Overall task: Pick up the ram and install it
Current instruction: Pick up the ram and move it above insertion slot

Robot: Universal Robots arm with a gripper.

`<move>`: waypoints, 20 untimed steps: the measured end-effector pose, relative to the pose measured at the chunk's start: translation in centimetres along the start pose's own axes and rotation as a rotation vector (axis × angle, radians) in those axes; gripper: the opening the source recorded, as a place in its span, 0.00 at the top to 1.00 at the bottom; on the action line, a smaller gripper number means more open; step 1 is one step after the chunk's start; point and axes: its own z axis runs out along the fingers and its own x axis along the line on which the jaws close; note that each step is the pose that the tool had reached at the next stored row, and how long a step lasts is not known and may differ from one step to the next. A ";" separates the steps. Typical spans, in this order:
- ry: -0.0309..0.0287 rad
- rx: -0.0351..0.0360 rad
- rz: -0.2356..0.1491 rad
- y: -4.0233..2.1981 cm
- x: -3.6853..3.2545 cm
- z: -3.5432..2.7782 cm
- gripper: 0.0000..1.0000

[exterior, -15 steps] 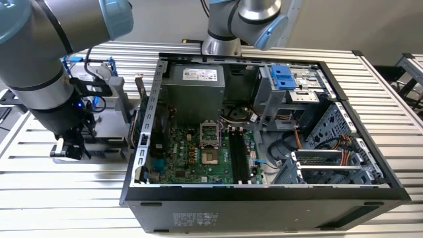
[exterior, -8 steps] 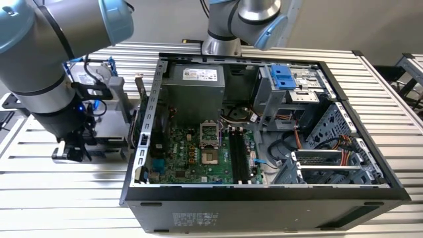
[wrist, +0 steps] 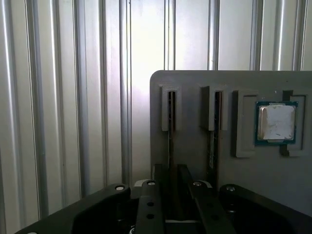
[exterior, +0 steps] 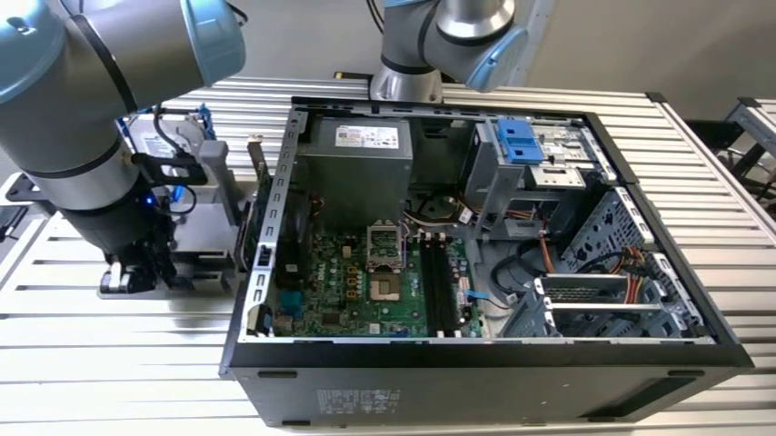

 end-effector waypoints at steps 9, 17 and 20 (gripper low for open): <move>0.0000 -0.0001 -0.001 0.01 -0.11 0.01 0.00; 0.0001 -0.0001 -0.001 0.01 -0.11 0.01 1.00; 0.0001 -0.0001 -0.002 0.00 -0.11 0.01 1.00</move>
